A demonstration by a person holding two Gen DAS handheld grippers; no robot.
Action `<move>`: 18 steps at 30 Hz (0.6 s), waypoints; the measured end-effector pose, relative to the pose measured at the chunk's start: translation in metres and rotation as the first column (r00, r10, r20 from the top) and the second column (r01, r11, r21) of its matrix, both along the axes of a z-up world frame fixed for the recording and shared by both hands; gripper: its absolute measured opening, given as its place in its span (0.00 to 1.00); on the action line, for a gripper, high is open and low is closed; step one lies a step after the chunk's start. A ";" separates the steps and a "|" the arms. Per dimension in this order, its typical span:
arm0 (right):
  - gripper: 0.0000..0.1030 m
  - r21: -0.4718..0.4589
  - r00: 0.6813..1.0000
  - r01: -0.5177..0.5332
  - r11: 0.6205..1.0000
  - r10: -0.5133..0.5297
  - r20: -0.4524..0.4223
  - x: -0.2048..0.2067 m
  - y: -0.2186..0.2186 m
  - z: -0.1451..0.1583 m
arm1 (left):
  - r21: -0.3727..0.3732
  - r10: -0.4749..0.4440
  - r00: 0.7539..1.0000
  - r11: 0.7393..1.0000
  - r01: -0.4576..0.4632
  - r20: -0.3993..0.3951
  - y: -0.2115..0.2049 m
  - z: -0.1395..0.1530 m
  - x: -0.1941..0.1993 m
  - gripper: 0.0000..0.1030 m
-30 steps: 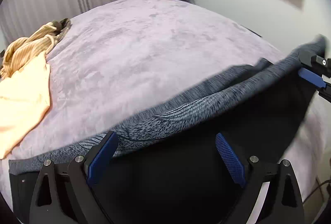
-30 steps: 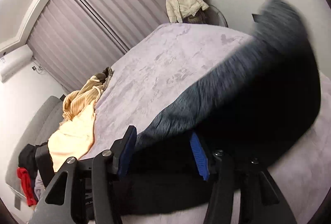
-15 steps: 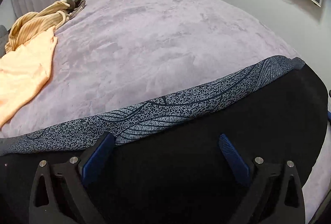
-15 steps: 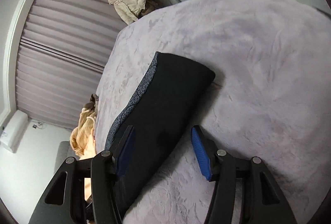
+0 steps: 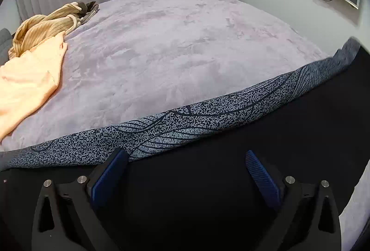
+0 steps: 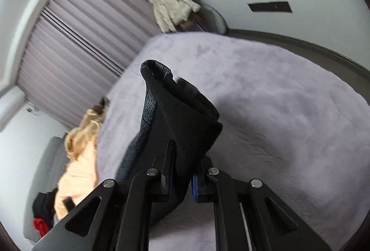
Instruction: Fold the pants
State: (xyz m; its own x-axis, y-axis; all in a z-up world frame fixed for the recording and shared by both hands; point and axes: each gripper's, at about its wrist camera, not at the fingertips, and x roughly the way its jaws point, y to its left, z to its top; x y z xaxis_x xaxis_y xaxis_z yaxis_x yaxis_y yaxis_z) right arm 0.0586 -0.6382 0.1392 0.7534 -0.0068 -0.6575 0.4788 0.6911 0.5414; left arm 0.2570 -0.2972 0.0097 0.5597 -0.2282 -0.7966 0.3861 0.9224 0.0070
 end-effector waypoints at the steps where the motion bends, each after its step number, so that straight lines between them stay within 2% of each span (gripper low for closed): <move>1: 0.22 0.009 0.996 0.024 1.000 -0.024 -0.082 0.000 -0.006 -0.015 | 0.006 0.000 1.000 1.000 0.000 0.004 0.000 0.000 -0.001 0.99; 2: 0.23 0.041 0.988 0.056 0.998 -0.049 -0.145 -0.004 -0.012 -0.031 | 0.010 0.000 1.000 1.000 0.000 0.006 0.000 0.002 -0.002 0.99; 3: 0.24 0.105 0.990 0.071 0.992 -0.058 -0.128 -0.014 -0.016 -0.041 | 0.020 -0.001 1.000 1.000 0.001 0.003 0.000 0.005 -0.002 0.99; 4: 0.24 0.161 0.995 0.085 0.983 -0.077 -0.060 -0.026 -0.018 -0.045 | 0.026 -0.006 1.000 1.000 0.006 -0.001 -0.001 0.008 -0.003 0.99; 5: 0.25 0.180 0.996 0.087 0.980 -0.086 -0.014 -0.034 -0.018 -0.044 | 0.028 -0.013 1.000 1.000 0.013 -0.003 -0.001 0.010 -0.003 0.99; 7: 0.25 0.157 0.997 0.064 0.986 -0.068 0.024 -0.039 -0.015 -0.039 | 0.035 -0.012 1.000 0.999 0.012 -0.014 -0.004 0.012 0.001 0.99; 10: 0.08 0.129 0.997 0.047 0.991 -0.054 0.048 -0.033 -0.012 -0.030 | 0.025 -0.002 1.000 1.000 0.003 -0.022 -0.015 0.017 0.010 0.99; 12: 0.08 0.086 0.996 0.028 0.996 -0.036 0.084 -0.028 -0.008 -0.020 | 0.028 0.003 1.000 1.000 -0.004 0.004 -0.023 0.019 0.012 0.99; 14: 0.08 0.080 0.998 0.043 0.996 -0.047 0.048 -0.015 -0.013 -0.023 | 0.060 0.013 1.000 0.998 -0.014 0.017 -0.030 0.013 0.017 0.99; 16: 0.09 0.117 0.992 0.094 0.989 -0.084 -0.092 -0.007 -0.022 -0.045 | 0.051 0.018 1.000 0.999 -0.018 0.003 -0.029 0.006 0.022 1.00; 18: 0.11 0.162 0.992 0.111 0.981 -0.100 -0.072 -0.016 -0.026 -0.053 | 0.041 0.028 1.000 0.999 -0.028 -0.014 -0.024 0.011 0.023 1.00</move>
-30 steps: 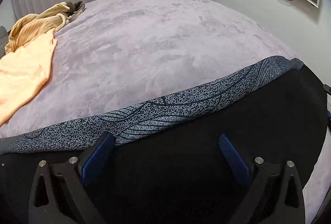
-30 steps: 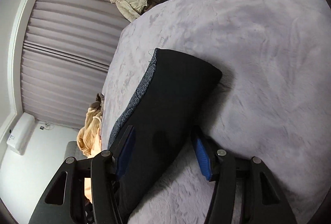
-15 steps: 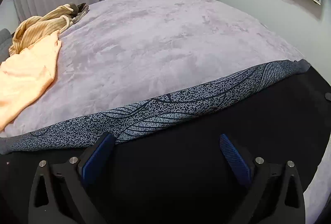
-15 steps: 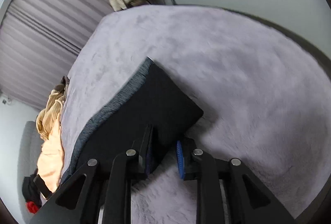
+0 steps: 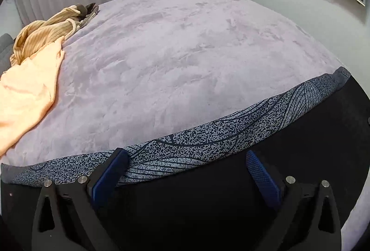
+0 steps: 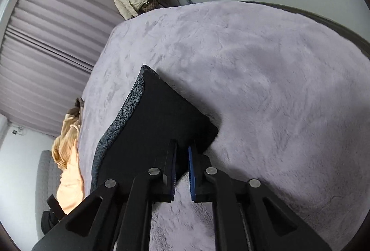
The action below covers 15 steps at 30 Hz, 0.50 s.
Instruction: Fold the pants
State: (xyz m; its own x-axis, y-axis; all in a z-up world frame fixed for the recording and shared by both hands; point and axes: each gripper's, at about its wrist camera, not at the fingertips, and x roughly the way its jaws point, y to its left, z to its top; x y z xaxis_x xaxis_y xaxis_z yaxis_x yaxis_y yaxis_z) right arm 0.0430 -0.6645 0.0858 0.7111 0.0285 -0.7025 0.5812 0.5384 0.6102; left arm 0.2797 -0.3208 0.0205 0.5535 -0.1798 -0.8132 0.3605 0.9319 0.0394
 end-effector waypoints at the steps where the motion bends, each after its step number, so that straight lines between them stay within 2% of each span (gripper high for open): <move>1: 0.15 -0.020 1.000 0.022 1.000 -0.022 0.003 -0.008 0.002 0.005 | 0.007 -0.001 1.000 1.000 0.001 0.001 0.002 0.005 -0.001 0.99; 2: 0.20 -0.092 0.998 0.061 0.994 -0.062 -0.006 -0.018 0.009 0.017 | 0.007 -0.010 1.000 1.000 0.010 0.014 0.005 0.012 -0.004 0.99; 4: 0.20 -0.234 0.996 0.084 0.969 -0.078 0.035 -0.030 0.023 0.043 | -0.005 -0.023 0.999 1.000 0.023 0.049 0.008 0.022 -0.004 0.99; 6: 0.20 -0.296 0.995 -0.008 0.955 0.037 0.091 -0.019 0.043 0.067 | -0.010 -0.023 0.998 1.000 0.024 0.058 0.004 0.026 0.004 0.99; 8: 0.20 -0.270 0.976 -0.162 0.949 0.194 0.097 0.016 0.064 0.070 | -0.010 -0.002 0.999 1.000 0.002 0.033 -0.006 0.018 0.016 0.99; 10: 0.21 -0.254 0.951 -0.268 0.929 0.298 0.083 0.055 0.085 0.064 | -0.023 0.032 0.999 0.999 -0.032 -0.035 -0.014 -0.001 0.027 1.00; 12: 0.29 -0.246 0.917 -0.378 0.892 0.398 0.032 0.102 0.114 0.045 | -0.026 0.065 0.996 0.997 -0.067 -0.068 -0.014 -0.014 0.032 1.00; 13: 0.29 -0.222 0.903 -0.416 0.882 0.430 0.017 0.123 0.124 0.031 | -0.031 0.066 0.996 0.997 -0.068 -0.068 -0.013 -0.016 0.032 1.00; 15: 0.29 -0.195 0.902 -0.431 0.881 0.429 -0.056 0.156 0.134 0.000 | -0.050 0.064 0.994 0.996 -0.069 -0.085 -0.009 -0.016 0.036 1.00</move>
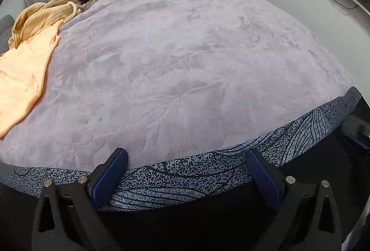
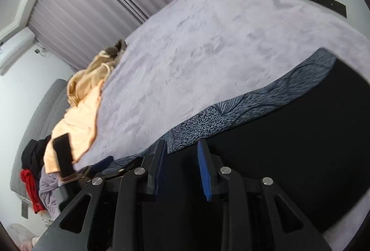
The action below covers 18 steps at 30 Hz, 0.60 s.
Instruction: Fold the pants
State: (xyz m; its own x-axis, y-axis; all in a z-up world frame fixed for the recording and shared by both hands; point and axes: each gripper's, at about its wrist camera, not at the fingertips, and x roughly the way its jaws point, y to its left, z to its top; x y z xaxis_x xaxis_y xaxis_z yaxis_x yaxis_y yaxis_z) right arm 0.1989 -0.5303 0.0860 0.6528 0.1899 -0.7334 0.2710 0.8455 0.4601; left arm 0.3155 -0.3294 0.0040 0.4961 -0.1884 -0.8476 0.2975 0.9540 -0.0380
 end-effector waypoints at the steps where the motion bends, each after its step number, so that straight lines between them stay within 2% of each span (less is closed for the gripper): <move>1: 0.24 -0.027 0.999 0.035 0.999 -0.036 -0.022 0.011 -0.001 -0.011 | 0.001 0.003 1.000 1.000 -0.003 -0.007 0.003 0.000 0.003 1.00; 2: 0.15 -0.042 0.998 0.068 0.997 -0.069 -0.013 0.017 -0.007 -0.017 | 0.006 0.003 1.000 1.000 -0.003 -0.012 0.007 0.000 0.007 1.00; 4: 0.10 -0.051 0.984 0.172 0.984 -0.173 -0.028 0.015 -0.024 -0.016 | 0.016 0.008 1.000 1.000 -0.008 -0.004 0.020 0.002 0.012 1.00; 7: 0.10 -0.001 0.946 0.320 0.947 -0.320 -0.047 0.001 -0.056 -0.013 | 0.080 0.030 0.999 0.996 -0.034 0.042 0.052 0.015 0.013 1.00; 8: 0.15 0.025 0.943 0.329 0.944 -0.328 -0.046 -0.007 -0.060 -0.009 | 0.090 0.029 0.998 0.995 -0.034 0.056 0.065 0.020 0.009 0.99; 9: 0.15 0.049 0.947 0.320 0.946 -0.318 -0.039 -0.013 -0.059 -0.005 | 0.093 0.025 0.997 0.995 -0.032 0.075 0.083 0.027 0.004 0.99; 11: 0.24 0.062 0.968 0.252 0.966 -0.251 -0.026 -0.025 -0.042 0.007 | 0.111 0.026 0.994 0.993 -0.038 0.103 0.118 0.036 -0.006 1.00; 14: 0.28 0.125 0.995 0.089 0.988 -0.093 0.029 -0.042 -0.002 0.019 | 0.183 0.049 0.991 0.980 -0.072 0.128 0.169 0.036 -0.024 1.00; 15: 0.31 0.145 0.998 0.035 0.989 -0.042 0.047 -0.051 0.013 0.021 | 0.222 0.061 0.988 0.971 -0.091 0.141 0.186 0.032 -0.030 1.00; 17: 0.45 0.170 0.995 -0.084 0.982 0.073 0.066 -0.061 0.056 0.022 | 0.307 0.103 0.981 0.940 -0.151 0.167 0.221 0.019 -0.039 1.00; 18: 0.47 0.193 0.990 -0.135 0.972 0.124 0.069 -0.065 0.076 0.020 | 0.331 0.141 0.976 0.925 -0.189 0.164 0.240 0.011 -0.040 1.00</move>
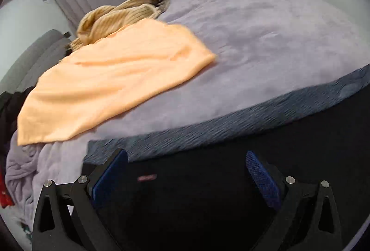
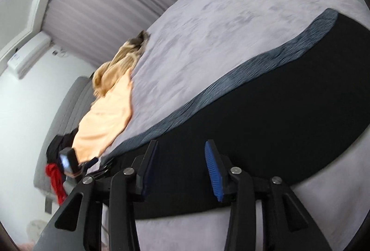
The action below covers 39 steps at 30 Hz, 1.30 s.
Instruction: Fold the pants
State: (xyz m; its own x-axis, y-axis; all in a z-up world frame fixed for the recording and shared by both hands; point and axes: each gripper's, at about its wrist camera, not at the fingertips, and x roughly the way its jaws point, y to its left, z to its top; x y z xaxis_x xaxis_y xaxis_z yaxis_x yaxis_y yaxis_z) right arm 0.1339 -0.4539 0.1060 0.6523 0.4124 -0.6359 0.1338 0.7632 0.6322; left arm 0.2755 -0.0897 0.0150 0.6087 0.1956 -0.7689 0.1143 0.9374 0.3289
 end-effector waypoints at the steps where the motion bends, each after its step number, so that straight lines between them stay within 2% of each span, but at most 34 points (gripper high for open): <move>1: 0.47 0.036 0.999 -0.046 0.998 0.046 -0.001 -0.004 0.018 -0.004 | -0.025 0.035 0.999 0.999 -0.036 -0.013 0.020 -0.008 -0.002 1.00; 2: 0.47 0.094 0.995 -0.097 0.991 0.098 -0.004 -0.007 0.038 -0.011 | -0.149 0.031 0.999 0.988 -0.033 -0.021 0.041 -0.014 -0.005 1.00; 3: 0.47 0.154 0.989 -0.143 0.978 0.147 -0.014 -0.009 0.058 -0.020 | -0.260 0.030 0.999 0.965 -0.033 -0.016 0.058 -0.019 -0.007 1.00; 4: 0.47 0.201 0.981 -0.179 0.963 0.190 -0.035 -0.011 0.077 -0.031 | -0.319 0.034 0.999 0.947 -0.038 -0.018 0.066 -0.023 -0.006 1.00; 5: 0.47 0.236 0.974 -0.201 0.951 0.220 -0.058 -0.011 0.093 -0.041 | -0.344 0.036 0.999 0.938 -0.038 -0.010 0.068 -0.027 -0.006 1.00; 9: 0.47 0.313 0.947 -0.232 0.921 0.287 -0.142 -0.008 0.146 -0.077 | -0.285 0.025 0.999 0.958 -0.015 0.031 0.053 -0.031 -0.009 1.00; 13: 0.47 0.346 0.950 -0.218 0.912 0.279 -0.138 -0.002 0.166 -0.085 | -0.340 0.026 0.999 0.940 -0.013 0.035 0.062 -0.031 -0.011 1.00; 18: 0.47 0.321 0.943 -0.234 0.918 0.294 -0.154 0.012 0.183 -0.092 | -0.346 0.029 0.998 0.938 -0.008 0.055 0.062 -0.033 -0.014 1.00; 19: 0.44 0.323 0.941 -0.233 0.917 0.297 -0.162 0.015 0.187 -0.094 | -0.349 0.029 0.998 0.937 -0.008 0.055 0.062 -0.032 -0.015 1.00; 20: 0.18 0.307 0.939 -0.233 0.923 0.295 -0.176 0.020 0.190 -0.093 | -0.350 0.029 0.998 0.937 -0.009 0.053 0.063 -0.032 -0.015 1.00; 21: 0.12 0.267 0.936 -0.239 0.934 0.295 -0.194 0.023 0.195 -0.089 | -0.349 0.030 0.998 0.937 -0.009 0.053 0.062 -0.032 -0.015 1.00; 24: 0.11 0.131 0.931 -0.290 0.948 0.311 -0.189 0.018 0.202 -0.065 | -0.356 0.029 0.998 0.935 -0.008 0.054 0.063 -0.032 -0.015 1.00; 25: 0.11 0.090 0.924 -0.296 0.951 0.309 -0.225 0.014 0.204 -0.067 | -0.359 0.028 0.998 0.933 -0.007 0.055 0.063 -0.032 -0.016 1.00; 27: 0.11 0.094 0.917 -0.272 0.958 0.288 -0.275 0.006 0.199 -0.084 | -0.367 0.026 0.998 0.930 -0.003 0.057 0.064 -0.032 -0.017 1.00; 30: 0.09 0.171 0.919 -0.257 0.951 0.296 -0.262 -0.007 0.184 -0.089 | -0.366 0.027 0.998 0.930 -0.004 0.057 0.065 -0.032 -0.017 1.00; 31: 0.15 0.149 0.915 -0.269 0.951 0.301 -0.268 -0.010 0.181 -0.081 | -0.367 0.026 0.998 0.930 -0.003 0.057 0.064 -0.032 -0.017 1.00; 32: 0.16 0.096 0.917 -0.278 0.956 0.294 -0.271 -0.011 0.178 -0.069 | -0.367 0.026 0.998 0.930 -0.003 0.058 0.064 -0.032 -0.017 1.00; 34: 0.20 -0.021 0.942 -0.281 0.960 0.271 -0.198 -0.012 0.168 -0.038 | -0.370 0.026 0.998 0.929 -0.002 0.060 0.065 -0.032 -0.018 1.00; 35: 0.33 -0.078 0.957 -0.268 0.960 0.256 -0.140 -0.011 0.163 -0.021 | -0.370 0.027 0.998 0.929 -0.003 0.061 0.065 -0.032 -0.018 1.00; 36: 0.41 -0.131 0.967 -0.246 0.960 0.234 -0.095 -0.011 0.157 -0.009 | -0.369 0.027 0.998 0.929 -0.003 0.061 0.065 -0.032 -0.018 1.00; 37: 0.51 -0.197 0.977 -0.209 0.958 0.198 -0.075 -0.008 0.152 -0.002 | -0.368 0.027 0.998 0.930 -0.003 0.060 0.065 -0.032 -0.018 1.00; 39: 0.51 -0.314 0.981 -0.182 0.932 0.148 -0.129 0.001 0.145 -0.011 | -0.366 0.027 0.998 0.931 -0.003 0.059 0.066 -0.032 -0.018 1.00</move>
